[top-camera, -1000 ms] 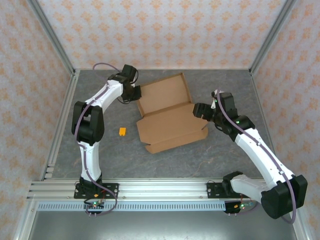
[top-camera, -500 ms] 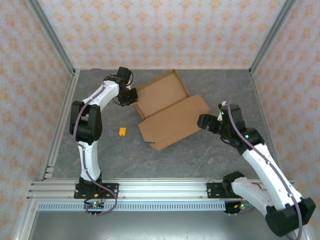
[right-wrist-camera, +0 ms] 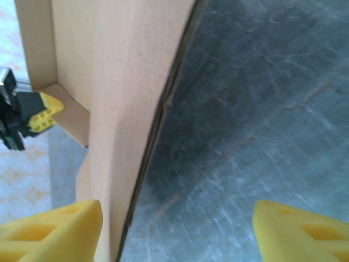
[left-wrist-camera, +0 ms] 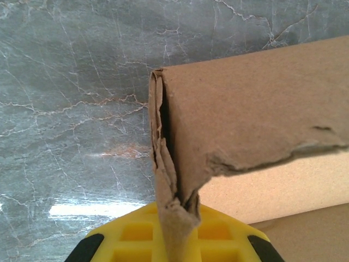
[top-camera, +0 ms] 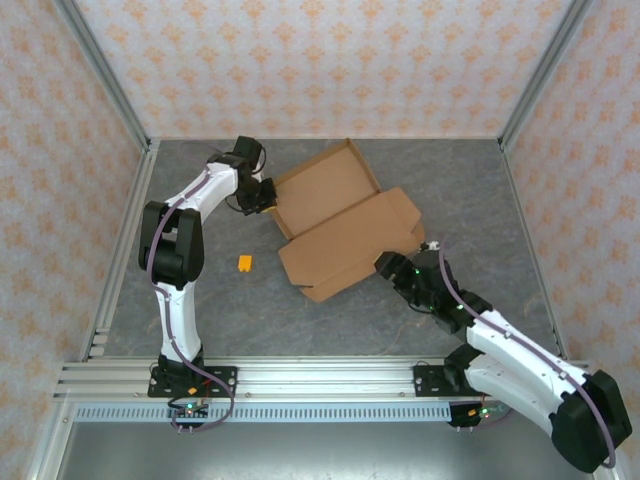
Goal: Fold the paper box
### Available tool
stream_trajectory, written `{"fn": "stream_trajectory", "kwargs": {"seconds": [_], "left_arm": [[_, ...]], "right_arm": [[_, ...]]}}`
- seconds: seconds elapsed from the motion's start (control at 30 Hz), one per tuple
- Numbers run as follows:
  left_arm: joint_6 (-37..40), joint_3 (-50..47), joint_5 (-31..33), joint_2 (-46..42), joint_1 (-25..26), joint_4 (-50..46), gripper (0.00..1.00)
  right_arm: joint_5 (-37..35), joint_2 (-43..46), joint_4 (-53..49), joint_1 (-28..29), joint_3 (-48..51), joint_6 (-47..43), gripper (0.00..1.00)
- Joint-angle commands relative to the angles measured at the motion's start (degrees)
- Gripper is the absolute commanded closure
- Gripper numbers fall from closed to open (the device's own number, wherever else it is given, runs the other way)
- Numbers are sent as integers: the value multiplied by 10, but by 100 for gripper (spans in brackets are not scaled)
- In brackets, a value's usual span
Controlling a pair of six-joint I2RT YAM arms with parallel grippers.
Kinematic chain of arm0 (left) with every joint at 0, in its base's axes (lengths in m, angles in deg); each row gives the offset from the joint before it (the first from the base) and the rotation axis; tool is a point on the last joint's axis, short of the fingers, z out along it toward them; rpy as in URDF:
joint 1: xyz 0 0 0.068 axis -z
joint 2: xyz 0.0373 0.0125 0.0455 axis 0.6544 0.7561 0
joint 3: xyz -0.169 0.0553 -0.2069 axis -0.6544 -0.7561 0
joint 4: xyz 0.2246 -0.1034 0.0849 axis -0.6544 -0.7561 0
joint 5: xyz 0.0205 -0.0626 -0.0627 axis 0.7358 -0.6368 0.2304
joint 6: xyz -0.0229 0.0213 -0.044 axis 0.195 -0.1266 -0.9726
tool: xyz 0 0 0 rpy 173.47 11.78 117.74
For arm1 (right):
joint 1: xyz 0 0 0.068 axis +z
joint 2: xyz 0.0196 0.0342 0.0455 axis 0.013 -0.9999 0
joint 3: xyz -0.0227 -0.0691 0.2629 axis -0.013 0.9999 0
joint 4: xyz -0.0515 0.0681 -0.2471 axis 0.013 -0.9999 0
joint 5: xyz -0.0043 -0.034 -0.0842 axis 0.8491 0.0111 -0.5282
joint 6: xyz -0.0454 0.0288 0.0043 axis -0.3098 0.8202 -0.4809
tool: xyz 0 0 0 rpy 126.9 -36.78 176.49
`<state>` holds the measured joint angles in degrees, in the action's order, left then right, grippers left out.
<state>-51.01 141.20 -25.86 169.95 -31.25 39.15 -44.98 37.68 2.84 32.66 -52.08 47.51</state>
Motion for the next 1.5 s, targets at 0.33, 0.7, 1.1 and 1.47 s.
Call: {"fn": "stream_trajectory", "kwargs": {"seconds": [0.33, 0.7, 1.1, 1.47], "left_arm": [[-2, -35, -6, -14, -1, 15, 76], [19, -180, -80, -176, -4, 83, 19], [60, -297, -133, -383, 1, 106, 15], [114, -245, -86, -410, 3, 5, 17]], "right_arm": [[-169, -89, 77, 53, -64, 13, 89], [-186, -21, -249, -6, -226, -148, 98], [-27, -202, -526, -89, -525, -379, 97], [45, -368, -705, -120, -802, -549, 98]]}}
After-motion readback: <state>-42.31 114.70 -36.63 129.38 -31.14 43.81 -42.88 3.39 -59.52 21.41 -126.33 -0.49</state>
